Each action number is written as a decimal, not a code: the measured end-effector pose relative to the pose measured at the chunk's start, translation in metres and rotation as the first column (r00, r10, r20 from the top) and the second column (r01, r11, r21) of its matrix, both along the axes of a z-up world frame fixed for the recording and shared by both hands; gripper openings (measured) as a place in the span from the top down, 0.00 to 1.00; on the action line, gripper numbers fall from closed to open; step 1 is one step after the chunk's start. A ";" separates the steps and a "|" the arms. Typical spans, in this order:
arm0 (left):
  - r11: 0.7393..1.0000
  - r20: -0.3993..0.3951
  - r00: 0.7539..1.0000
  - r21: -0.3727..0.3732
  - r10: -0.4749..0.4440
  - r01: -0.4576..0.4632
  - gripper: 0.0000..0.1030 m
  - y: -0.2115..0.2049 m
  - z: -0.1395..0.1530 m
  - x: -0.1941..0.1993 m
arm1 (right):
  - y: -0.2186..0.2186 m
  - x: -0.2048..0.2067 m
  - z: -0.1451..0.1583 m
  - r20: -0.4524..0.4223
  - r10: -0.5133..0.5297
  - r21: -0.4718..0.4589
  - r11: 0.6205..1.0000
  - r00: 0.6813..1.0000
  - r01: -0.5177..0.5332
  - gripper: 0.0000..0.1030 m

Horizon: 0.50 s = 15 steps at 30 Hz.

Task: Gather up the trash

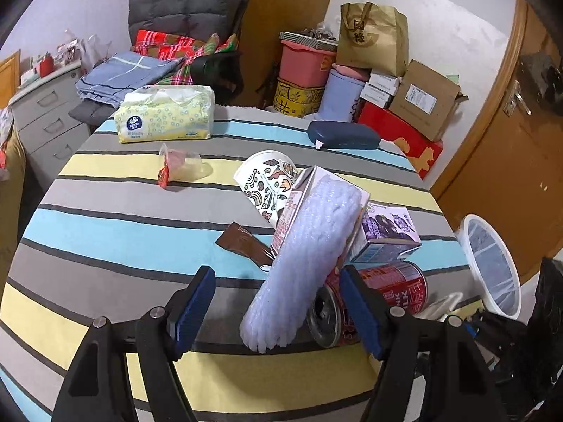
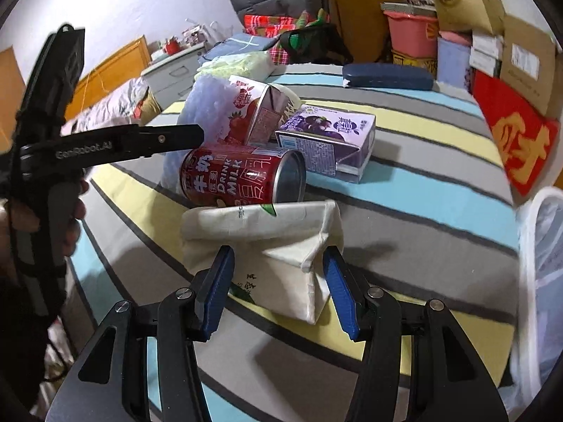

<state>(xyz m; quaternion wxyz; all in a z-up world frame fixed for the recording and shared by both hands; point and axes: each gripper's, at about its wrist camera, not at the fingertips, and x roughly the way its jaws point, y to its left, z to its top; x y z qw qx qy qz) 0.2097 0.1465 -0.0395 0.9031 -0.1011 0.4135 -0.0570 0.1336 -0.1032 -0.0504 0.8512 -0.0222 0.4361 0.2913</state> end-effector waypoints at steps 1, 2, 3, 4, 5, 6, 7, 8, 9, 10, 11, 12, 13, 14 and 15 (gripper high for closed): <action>1.000 0.001 1.000 -0.002 -0.001 0.001 0.30 0.000 0.000 0.001 | 0.000 -0.001 -0.001 -0.006 0.007 0.005 1.000 1.000 -0.007 0.58; 1.000 -0.001 1.000 -0.007 0.000 0.000 0.30 0.001 -0.001 0.001 | 0.000 -0.002 -0.002 -0.004 0.007 -0.003 1.000 1.000 -0.007 0.63; 1.000 -0.003 1.000 -0.018 -0.002 0.002 0.32 0.001 -0.001 0.002 | 0.000 -0.002 -0.002 0.003 -0.001 -0.014 1.000 1.000 0.001 0.69; 1.000 -0.002 1.000 -0.026 -0.004 0.004 0.39 0.001 -0.001 0.002 | -0.001 -0.002 -0.002 0.007 -0.008 -0.019 1.000 1.000 0.009 0.70; 1.000 -0.006 1.000 -0.025 -0.002 0.001 0.47 0.001 -0.002 0.002 | -0.002 -0.003 -0.002 0.005 -0.008 -0.012 1.000 1.000 0.008 0.73; 1.000 -0.011 1.000 -0.022 -0.001 0.001 0.48 0.000 -0.003 0.002 | -0.002 -0.003 -0.002 0.002 -0.004 -0.007 1.000 1.000 0.004 0.80; 1.000 -0.016 1.000 -0.019 0.000 0.000 0.52 0.000 -0.004 0.003 | -0.002 -0.004 -0.002 0.003 0.000 -0.006 1.000 1.000 0.000 0.85; 1.000 -0.021 1.000 -0.021 0.001 -0.002 0.57 0.000 -0.005 0.002 | -0.001 -0.006 -0.001 0.009 0.003 -0.009 1.000 1.000 -0.003 0.86; 1.000 -0.021 1.000 -0.026 -0.003 0.002 0.60 -0.001 -0.005 0.002 | 0.000 -0.007 -0.001 0.013 0.004 -0.012 1.000 1.000 -0.004 0.88; 1.000 -0.020 1.000 -0.027 -0.005 0.005 0.66 -0.001 -0.006 0.001 | 0.000 -0.008 0.000 0.020 0.005 -0.014 1.000 1.000 -0.005 0.91; 1.000 -0.020 1.000 -0.022 -0.003 0.003 0.70 -0.002 -0.005 0.000 | 0.000 -0.010 0.001 0.026 0.005 -0.013 1.000 1.000 -0.005 0.94; 1.000 -0.021 1.000 -0.013 0.000 0.000 0.70 -0.002 -0.006 -0.001 | 0.000 -0.011 0.002 0.030 0.005 -0.009 1.000 1.000 -0.004 0.95; 1.000 -0.021 1.000 -0.007 -0.001 0.001 0.72 -0.003 -0.006 -0.002 | -0.001 -0.011 0.002 0.028 0.000 -0.008 1.000 1.000 0.000 0.95; 1.000 -0.019 1.000 -0.005 -0.003 0.003 0.72 -0.003 -0.005 -0.004 | -0.002 -0.012 0.002 0.029 -0.003 -0.007 1.000 1.000 0.003 0.95; 1.000 -0.015 1.000 -0.002 -0.005 0.005 0.72 -0.003 -0.005 -0.006 | -0.004 -0.013 0.003 0.037 -0.005 -0.001 1.000 0.999 0.005 0.95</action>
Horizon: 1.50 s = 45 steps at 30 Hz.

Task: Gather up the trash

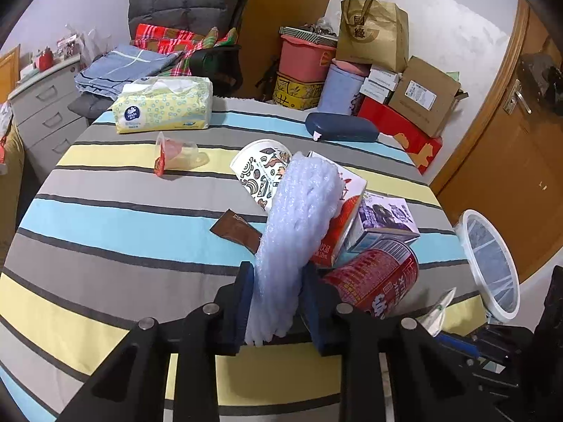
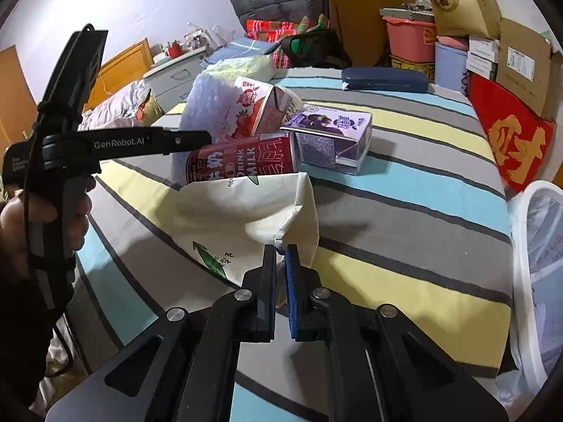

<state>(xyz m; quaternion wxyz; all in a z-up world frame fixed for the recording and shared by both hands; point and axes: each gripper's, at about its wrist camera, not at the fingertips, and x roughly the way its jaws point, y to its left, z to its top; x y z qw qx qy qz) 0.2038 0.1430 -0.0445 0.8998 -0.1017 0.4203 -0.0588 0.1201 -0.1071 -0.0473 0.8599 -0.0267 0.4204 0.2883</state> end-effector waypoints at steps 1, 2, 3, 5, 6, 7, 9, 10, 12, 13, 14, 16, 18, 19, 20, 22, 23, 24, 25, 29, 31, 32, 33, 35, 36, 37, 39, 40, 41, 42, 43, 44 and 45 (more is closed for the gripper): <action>1.000 0.002 1.000 0.003 0.001 -0.001 0.73 0.000 0.000 -0.002 | -0.002 -0.001 0.000 0.003 -0.006 0.002 1.000 1.000 0.006 0.95; 1.000 0.003 1.000 0.004 0.004 -0.004 0.73 0.000 0.000 -0.003 | -0.005 -0.003 0.001 0.007 -0.026 -0.002 1.000 1.000 0.026 0.95; 1.000 0.003 1.000 0.002 0.007 -0.007 0.73 0.001 0.000 -0.005 | -0.008 -0.003 0.002 0.014 -0.046 -0.002 0.999 0.999 0.046 0.95; 1.000 0.008 1.000 0.000 0.006 -0.006 0.73 0.001 0.000 -0.010 | -0.017 -0.005 0.005 0.027 -0.101 -0.004 0.995 0.995 0.101 0.95; 1.000 0.008 1.000 0.003 0.008 -0.008 0.73 0.001 0.000 -0.012 | -0.021 -0.005 0.005 0.024 -0.144 -0.034 0.989 0.989 0.145 0.95; 1.000 0.012 1.000 0.001 0.009 -0.009 0.73 0.001 0.000 -0.015 | -0.026 -0.005 0.004 0.023 -0.193 -0.069 0.979 0.981 0.194 0.95; 1.000 0.020 1.000 -0.011 0.005 -0.005 0.73 0.000 0.001 -0.022 | -0.036 -0.007 0.003 0.019 -0.228 -0.049 0.972 0.973 0.229 0.95; 1.000 0.024 1.000 -0.018 0.005 -0.005 0.73 -0.001 0.002 -0.026 | -0.041 -0.007 0.002 0.013 -0.253 -0.046 0.966 0.967 0.254 0.95; 1.000 0.030 1.000 -0.028 0.001 0.000 0.73 -0.002 0.004 -0.031 | -0.049 -0.008 0.001 0.018 -0.286 -0.026 0.958 0.958 0.286 0.95; 1.000 0.033 0.999 -0.029 0.001 0.000 0.73 -0.003 0.005 -0.034 | -0.052 -0.008 0.001 0.020 -0.300 -0.014 0.954 0.954 0.300 0.95; 1.000 0.039 0.999 -0.030 0.000 0.002 0.73 -0.005 0.007 -0.038 | -0.054 -0.008 0.002 0.026 -0.309 -0.005 0.951 0.951 0.310 0.95; 0.999 0.051 0.999 -0.032 -0.005 0.007 0.74 -0.008 0.011 -0.045 | -0.054 -0.008 0.005 0.039 -0.317 0.006 0.948 0.948 0.317 0.95; 0.999 0.061 0.998 -0.031 -0.010 0.012 0.74 -0.012 0.015 -0.051 | -0.055 -0.009 0.008 0.052 -0.328 0.006 0.945 0.943 0.328 0.95; 0.999 0.068 0.998 -0.031 -0.013 0.015 0.74 -0.015 0.018 -0.054 | -0.055 -0.012 0.010 0.062 -0.332 0.013 0.943 0.941 0.332 0.95; 0.999 0.074 0.997 -0.030 -0.017 0.020 0.74 -0.017 0.021 -0.056 | -0.056 -0.013 0.012 0.065 -0.336 0.026 0.942 0.940 0.335 0.95; 0.999 0.091 0.996 -0.024 -0.023 0.025 0.74 -0.023 0.027 -0.062 | -0.058 -0.015 0.014 0.075 -0.336 0.033 0.942 0.939 0.334 0.95; 0.999 0.100 0.995 -0.022 -0.028 0.030 0.73 -0.026 0.031 -0.065 | -0.059 -0.016 0.016 0.082 -0.339 0.036 0.941 0.937 0.337 0.95; 0.999 0.105 0.994 -0.022 -0.031 0.033 0.73 -0.028 0.034 -0.066 | -0.059 -0.016 0.018 0.085 -0.339 0.042 0.941 0.937 0.337 0.95; 0.999 0.111 0.993 -0.021 -0.032 0.035 0.74 -0.031 0.036 -0.068 | -0.061 -0.018 0.020 0.090 -0.340 0.047 0.940 0.936 0.337 0.95; 0.998 0.128 0.990 -0.007 -0.058 0.060 0.74 -0.046 0.048 -0.074 | -0.069 -0.019 0.027 0.111 -0.357 0.068 0.934 0.927 0.352 0.95; 0.997 0.136 0.988 0.000 -0.072 0.073 0.74 -0.056 0.052 -0.076 | -0.074 -0.021 0.030 0.120 -0.369 0.075 0.929 0.922 0.362 0.95; 0.997 0.139 0.987 0.001 -0.078 0.079 0.74 -0.059 0.053 -0.077 | -0.077 -0.021 0.031 0.123 -0.374 0.081 0.927 0.919 0.367 0.95; 0.996 0.142 0.986 0.002 -0.090 0.090 0.74 -0.064 0.056 -0.077 | -0.078 -0.022 0.032 0.127 -0.380 0.083 0.924 0.916 0.372 0.95; 0.994 0.151 0.983 -0.001 -0.104 0.105 0.74 -0.075 0.060 -0.078 | -0.084 -0.024 0.035 0.142 -0.392 0.081 0.920 0.909 0.384 0.95; 0.993 0.157 0.981 0.000 -0.115 0.116 0.74 -0.081 0.062 -0.079 | -0.087 -0.025 0.037 0.147 -0.399 0.084 0.917 0.905 0.390 0.95; 0.992 0.162 0.979 0.003 -0.124 0.125 0.74 -0.086 0.064 -0.080 | -0.091 -0.025 0.038 0.150 -0.406 0.090 0.913 0.901 0.397 0.95; 0.989 0.172 0.975 0.004 -0.144 0.145 0.73 -0.098 0.068 -0.080 | -0.100 -0.027 0.042 0.161 -0.423 0.098 0.906 0.892 0.412 0.95; 0.988 0.175 0.973 0.004 -0.152 0.154 0.73 -0.103 0.069 -0.080 | -0.103 -0.028 0.043 0.164 -0.429 0.100 0.903 0.888 0.418 0.95; 0.986 0.180 0.970 0.005 -0.162 0.164 0.73 -0.111 0.071 -0.080 | -0.108 -0.028 0.044 0.167 -0.438 0.102 0.899 0.883 0.426 0.95; 0.985 0.183 0.968 0.005 -0.171 0.173 0.74 -0.116 0.073 -0.080 | -0.112 -0.028 0.045 0.170 -0.445 0.102 0.895 0.879 0.433 0.95; 0.983 0.186 0.965 0.004 -0.183 0.185 0.73 -0.123 0.074 -0.079 | -0.117 -0.029 0.046 0.174 -0.457 0.103 0.890 0.872 0.445 0.95; 0.980 0.189 0.963 0.004 -0.194 0.197 0.74 -0.130 0.076 -0.078 | -0.122 -0.029 0.047 0.177 -0.468 0.104 0.884 0.866 0.456 0.95; 0.978 0.191 0.960 0.006 -0.206 0.209 0.74 -0.137 0.077 -0.077 | -0.125 -0.029 0.047 0.179 -0.475 0.104 0.880 0.862 0.463 0.95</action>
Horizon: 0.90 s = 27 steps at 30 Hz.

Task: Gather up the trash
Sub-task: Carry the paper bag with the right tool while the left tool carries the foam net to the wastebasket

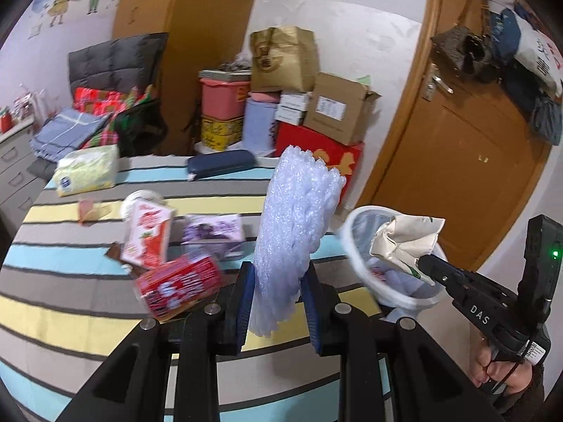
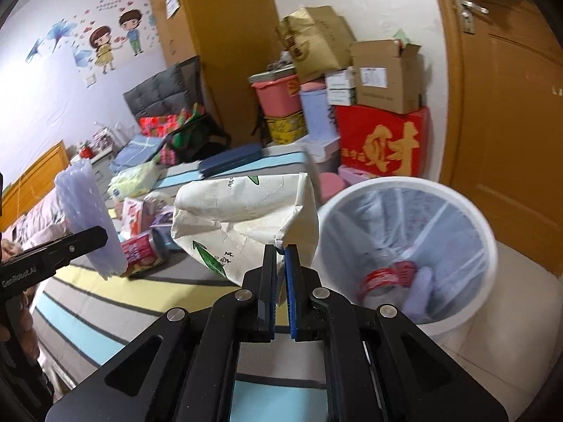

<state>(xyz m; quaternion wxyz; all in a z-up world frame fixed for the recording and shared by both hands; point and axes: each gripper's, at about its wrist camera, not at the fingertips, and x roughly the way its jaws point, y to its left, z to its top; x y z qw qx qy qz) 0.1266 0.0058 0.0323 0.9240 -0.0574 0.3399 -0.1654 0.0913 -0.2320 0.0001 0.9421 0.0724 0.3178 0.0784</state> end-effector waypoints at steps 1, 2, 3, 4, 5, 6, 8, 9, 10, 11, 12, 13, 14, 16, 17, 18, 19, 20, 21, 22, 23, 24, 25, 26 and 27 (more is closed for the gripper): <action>1.000 0.002 1.000 0.002 -0.014 0.014 0.73 -0.007 0.001 0.002 | -0.005 0.000 0.001 0.003 -0.013 0.000 1.000 1.000 0.013 0.95; 1.000 0.003 1.000 0.005 -0.026 0.026 0.74 -0.015 0.002 0.003 | -0.010 -0.001 0.001 0.007 -0.028 0.000 1.000 1.000 0.028 0.95; 0.999 0.003 0.999 0.008 -0.041 0.041 0.74 -0.024 0.002 0.004 | -0.013 -0.001 0.002 0.008 -0.036 -0.001 0.999 0.999 0.036 0.95; 0.998 0.003 0.998 0.011 -0.056 0.056 0.74 -0.032 0.002 0.006 | -0.018 -0.002 0.003 0.010 -0.048 -0.003 0.999 0.999 0.048 0.95; 0.997 0.003 0.997 0.012 -0.072 0.072 0.74 -0.041 0.002 0.008 | -0.023 -0.002 0.003 0.012 -0.061 -0.004 0.998 0.998 0.061 0.95; 0.996 0.002 0.996 0.013 -0.085 0.085 0.74 -0.048 0.002 0.009 | -0.027 -0.003 0.004 0.014 -0.069 -0.004 0.998 0.998 0.069 0.95; 0.994 0.000 0.994 0.016 -0.111 0.111 0.74 -0.063 0.002 0.013 | -0.036 -0.004 0.005 0.018 -0.091 -0.007 0.996 0.996 0.091 0.95; 0.992 -0.001 0.992 0.015 -0.125 0.125 0.73 -0.071 0.002 0.015 | -0.041 -0.005 0.005 0.019 -0.103 -0.007 0.995 0.994 0.104 0.95; 0.991 -0.001 0.991 0.014 -0.136 0.136 0.73 -0.077 0.002 0.016 | -0.046 -0.006 0.006 0.019 -0.114 -0.007 0.993 0.993 0.114 0.95; 0.989 0.000 0.989 0.012 -0.146 0.146 0.74 -0.084 0.003 0.018 | -0.050 -0.006 0.006 0.019 -0.124 -0.009 0.992 0.992 0.124 0.95; 0.987 0.001 0.988 0.010 -0.158 0.157 0.73 -0.091 0.003 0.020 | -0.054 -0.006 0.006 0.019 -0.137 -0.013 0.990 0.990 0.137 0.95; 0.985 0.000 0.985 0.011 -0.171 0.171 0.74 -0.098 0.004 0.021 | -0.058 -0.006 0.006 0.019 -0.148 -0.015 0.989 0.989 0.149 0.95; 0.984 0.001 0.984 0.013 -0.180 0.180 0.74 -0.104 0.004 0.023 | -0.062 -0.006 0.006 0.018 -0.156 -0.017 0.988 0.988 0.156 0.95; 0.980 -0.006 0.980 0.014 -0.200 0.200 0.73 -0.118 0.002 0.028 | -0.068 -0.006 0.006 0.017 -0.179 -0.033 0.983 0.984 0.179 0.95; 0.977 -0.012 0.977 0.011 -0.212 0.212 0.74 -0.125 0.001 0.031 | -0.071 -0.005 0.005 0.015 -0.186 -0.037 0.982 0.983 0.186 0.95; 0.976 -0.014 0.976 0.008 -0.217 0.217 0.74 -0.129 0.001 0.033 | -0.074 -0.004 0.004 0.010 -0.190 -0.038 0.981 0.982 0.190 0.95; 0.974 -0.016 0.974 0.008 -0.225 0.225 0.73 -0.135 0.000 0.035 | -0.077 -0.003 0.002 0.004 -0.199 -0.043 0.979 0.980 0.199 0.95; 0.972 -0.019 0.972 0.010 -0.236 0.236 0.73 -0.141 -0.002 0.037 | -0.080 -0.002 0.001 0.000 -0.207 -0.047 0.977 0.978 0.206 0.95; 0.970 -0.024 0.969 0.008 -0.245 0.245 0.73 -0.147 -0.004 0.039 | -0.083 0.000 -0.002 -0.009 -0.213 -0.051 0.976 0.977 0.212 0.95; 0.967 -0.031 0.967 0.006 -0.253 0.254 0.73 -0.152 -0.006 0.041 | -0.085 0.002 -0.004 -0.016 -0.217 -0.054 0.975 0.976 0.216 0.95; 0.964 -0.038 0.963 0.006 -0.265 0.266 0.73 -0.158 -0.008 0.044 | -0.087 0.003 -0.006 -0.022 -0.222 -0.059 0.974 0.975 0.220 0.95; 0.963 -0.042 0.962 0.011 -0.270 0.271 0.73 -0.164 -0.010 0.045 | -0.088 0.005 -0.008 -0.032 -0.223 -0.067 0.973 0.974 0.221 0.95; 0.961 -0.043 0.960 0.019 -0.275 0.276 0.73 -0.169 -0.012 0.047 | -0.091 0.005 -0.010 -0.038 -0.226 -0.075 0.972 0.973 0.222 0.95; 0.959 -0.042 0.959 0.028 -0.281 0.283 0.73 -0.175 -0.014 0.049 | -0.092 0.007 -0.012 -0.043 -0.231 -0.085 0.970 0.972 0.227 0.95; 0.958 -0.046 0.957 0.026 -0.286 0.287 0.73 -0.178 -0.016 0.051 | -0.094 0.008 -0.014 -0.049 -0.233 -0.090 0.969 0.971 0.228 0.95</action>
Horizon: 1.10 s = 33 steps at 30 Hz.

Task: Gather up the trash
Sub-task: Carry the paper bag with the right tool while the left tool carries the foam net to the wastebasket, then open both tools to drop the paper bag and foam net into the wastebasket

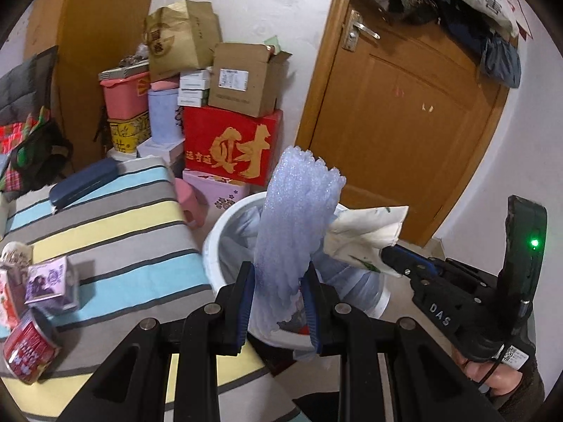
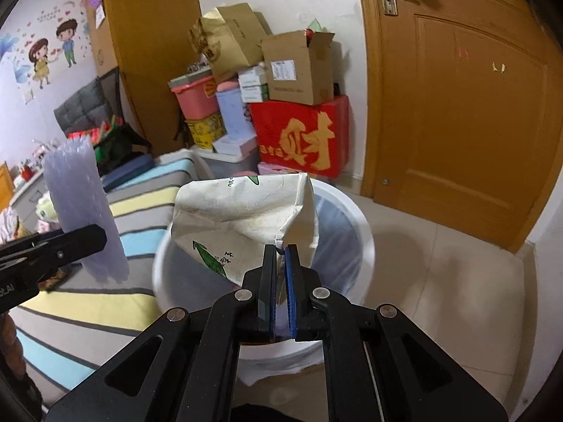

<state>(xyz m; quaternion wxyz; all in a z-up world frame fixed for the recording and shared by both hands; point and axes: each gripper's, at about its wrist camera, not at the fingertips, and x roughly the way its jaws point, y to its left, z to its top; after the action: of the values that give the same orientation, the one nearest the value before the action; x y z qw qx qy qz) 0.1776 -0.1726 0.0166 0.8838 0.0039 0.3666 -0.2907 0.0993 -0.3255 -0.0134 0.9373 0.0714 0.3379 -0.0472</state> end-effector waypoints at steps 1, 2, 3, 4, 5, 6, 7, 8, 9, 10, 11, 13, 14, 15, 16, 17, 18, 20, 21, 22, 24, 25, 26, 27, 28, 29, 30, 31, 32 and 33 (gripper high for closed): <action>1.000 -0.009 1.000 -0.004 -0.007 0.007 0.73 -0.003 -0.002 0.002 | -0.002 0.002 -0.002 -0.010 -0.003 -0.004 1.000 1.000 0.003 0.95; 1.000 -0.018 1.000 -0.006 -0.015 0.015 0.73 -0.007 -0.005 0.005 | -0.004 0.003 -0.004 -0.014 -0.011 -0.011 1.000 1.000 0.010 0.95; 1.000 -0.020 1.000 -0.002 -0.015 0.015 0.73 -0.010 -0.007 0.007 | -0.006 0.003 -0.005 -0.017 -0.015 -0.015 1.000 1.000 0.015 0.95; 1.000 -0.020 1.000 0.006 -0.016 0.016 0.73 -0.013 -0.008 0.008 | -0.009 0.005 -0.007 -0.025 -0.018 -0.017 1.000 1.000 0.018 0.95; 1.000 -0.019 1.000 0.013 -0.017 0.017 0.73 -0.016 -0.010 0.009 | -0.010 0.006 -0.008 -0.030 -0.022 -0.017 1.000 0.999 0.022 0.95; 1.000 -0.024 1.000 0.014 -0.017 0.017 0.73 -0.018 -0.012 0.011 | -0.012 0.007 -0.009 -0.036 -0.025 -0.017 1.000 0.999 0.024 0.95; 1.000 -0.029 0.999 0.014 -0.017 0.018 0.73 -0.020 -0.013 0.012 | -0.013 0.009 -0.010 -0.043 -0.024 -0.020 1.000 0.999 0.023 0.95; 1.000 -0.029 0.999 0.014 -0.018 0.018 0.73 -0.021 -0.015 0.013 | -0.013 0.010 -0.011 -0.047 -0.025 -0.023 0.999 0.999 0.024 0.95; 1.000 -0.030 0.999 0.017 -0.016 0.017 0.73 -0.023 -0.016 0.014 | -0.014 0.010 -0.012 -0.048 -0.026 -0.026 0.999 0.999 0.025 0.95; 1.000 -0.029 0.999 0.021 -0.015 0.016 0.73 -0.024 -0.016 0.014 | -0.014 0.011 -0.012 -0.051 -0.026 -0.031 0.999 0.998 0.025 0.95; 0.999 -0.026 1.000 0.028 -0.015 0.015 0.72 -0.025 -0.017 0.015 | -0.015 0.013 -0.012 -0.054 -0.029 -0.035 0.999 0.998 0.027 0.95; 0.999 -0.033 0.999 0.031 -0.008 0.010 0.64 -0.024 -0.018 0.018 | -0.016 0.013 -0.013 -0.060 -0.035 -0.042 0.999 0.998 0.033 0.95; 1.000 -0.037 0.999 0.028 -0.008 0.009 0.55 -0.024 -0.019 0.019 | -0.016 0.014 -0.014 -0.066 -0.030 -0.039 0.999 0.997 0.028 0.95; 1.000 -0.041 0.999 0.021 -0.009 0.010 0.51 -0.024 -0.020 0.018 | -0.016 0.015 -0.014 -0.072 -0.030 -0.038 0.999 0.997 0.027 0.95; 1.000 -0.039 0.999 0.018 -0.010 0.011 0.48 -0.024 -0.020 0.017 | -0.016 0.015 -0.015 -0.075 -0.032 -0.040 0.999 0.997 0.029 0.94; 1.000 -0.034 0.999 0.021 -0.011 0.011 0.48 -0.024 -0.020 0.016 | -0.015 0.016 -0.016 -0.083 -0.029 -0.045 0.999 0.996 0.025 0.94; 1.000 -0.033 0.999 0.026 -0.010 0.010 0.48 -0.024 -0.019 0.017 | -0.015 0.017 -0.017 -0.087 -0.027 -0.047 0.999 0.996 0.023 0.92; 1.000 -0.033 0.999 0.030 -0.006 0.007 0.48 -0.023 -0.019 0.017 | -0.014 0.017 -0.018 -0.088 -0.032 -0.059 0.998 0.996 0.027 0.87; 1.000 -0.032 0.999 0.028 -0.005 0.006 0.48 -0.022 -0.018 0.016 | -0.013 0.017 -0.018 -0.088 -0.031 -0.060 0.998 0.996 0.025 0.81; 1.000 -0.031 1.000 0.028 -0.003 0.004 0.46 -0.021 -0.018 0.016 | -0.013 0.017 -0.018 -0.087 -0.025 -0.055 0.998 0.996 0.020 0.72; 1.000 -0.029 1.000 0.026 0.006 -0.005 0.45 -0.019 -0.016 0.015 | -0.012 0.015 -0.017 -0.081 -0.024 -0.049 0.999 0.996 0.020 0.59; 1.000 -0.026 1.000 0.023 0.006 -0.006 0.44 -0.017 -0.015 0.014 | -0.012 0.014 -0.017 -0.078 -0.025 -0.051 0.998 0.997 0.021 0.58; 1.000 -0.025 1.000 0.023 0.008 -0.007 0.44 -0.016 -0.015 0.013 | -0.011 0.013 -0.016 -0.076 -0.024 -0.049 0.999 0.997 0.021 0.58; 1.000 -0.023 1.000 0.023 0.014 -0.013 0.44 -0.014 -0.014 0.012 | -0.011 0.012 -0.016 -0.076 -0.025 -0.046 0.999 0.997 0.021 0.58; 1.000 -0.021 1.000 0.021 0.017 -0.016 0.44 -0.013 -0.013 0.011 | -0.011 0.014 -0.016 -0.076 -0.025 -0.041 0.999 0.997 0.022 0.58; 1.000 -0.020 1.000 0.019 0.019 -0.018 0.44 -0.010 -0.012 0.009 | -0.011 0.013 -0.015 -0.073 -0.027 -0.038 0.999 0.997 0.024 0.58; 1.000 -0.017 1.000 0.019 0.023 -0.023 0.44 -0.008 -0.010 0.008 | -0.011 0.012 -0.015 -0.068 -0.030 -0.037 0.999 0.997 0.028 0.58; 0.999 -0.010 1.000 0.022 0.028 -0.028 0.44 -0.006 -0.009 0.006 | -0.010 0.011 -0.013 -0.062 -0.033 -0.035 0.999 0.998 0.031 0.58; 0.999 -0.005 0.999 0.025 0.031 -0.031 0.44 -0.004 -0.008 0.005 | -0.009 0.010 -0.012 -0.058 -0.031 -0.031 0.999 0.998 0.030 0.58; 0.999 -0.004 0.999 0.025 0.036 -0.036 0.44 -0.001 -0.007 0.003 | -0.008 0.009 -0.011 -0.051 -0.030 -0.027 0.999 0.998 0.028 0.58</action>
<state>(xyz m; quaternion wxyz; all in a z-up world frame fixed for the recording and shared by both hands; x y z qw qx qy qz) 0.1809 -0.1738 0.0099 0.8880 0.0078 0.3722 -0.2699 0.1083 -0.3337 -0.0245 0.9285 0.0625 0.3600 -0.0670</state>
